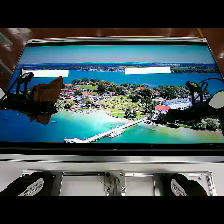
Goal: Fold the shirts.
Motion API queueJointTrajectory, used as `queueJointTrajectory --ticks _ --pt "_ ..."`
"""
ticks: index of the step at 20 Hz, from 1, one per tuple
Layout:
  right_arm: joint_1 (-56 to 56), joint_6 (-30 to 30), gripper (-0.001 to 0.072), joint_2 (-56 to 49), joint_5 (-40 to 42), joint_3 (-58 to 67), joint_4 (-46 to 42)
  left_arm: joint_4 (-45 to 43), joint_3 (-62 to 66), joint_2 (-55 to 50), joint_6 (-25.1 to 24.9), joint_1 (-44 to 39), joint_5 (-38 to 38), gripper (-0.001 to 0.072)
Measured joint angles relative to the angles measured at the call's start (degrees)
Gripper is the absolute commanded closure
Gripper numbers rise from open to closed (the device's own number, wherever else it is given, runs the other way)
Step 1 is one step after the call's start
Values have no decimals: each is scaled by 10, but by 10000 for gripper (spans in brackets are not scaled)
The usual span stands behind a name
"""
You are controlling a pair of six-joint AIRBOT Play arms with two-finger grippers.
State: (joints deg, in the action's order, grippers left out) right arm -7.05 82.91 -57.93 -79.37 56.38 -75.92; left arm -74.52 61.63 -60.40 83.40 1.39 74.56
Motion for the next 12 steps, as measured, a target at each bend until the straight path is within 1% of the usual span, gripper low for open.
queueJointTrajectory --ticks 9,12 --pt "0 0 17 0 16 0 0 0 0 0 0 0 0 6" --pt "0 0 17 0 30 0 16 0 0 0 0 0 0 6"
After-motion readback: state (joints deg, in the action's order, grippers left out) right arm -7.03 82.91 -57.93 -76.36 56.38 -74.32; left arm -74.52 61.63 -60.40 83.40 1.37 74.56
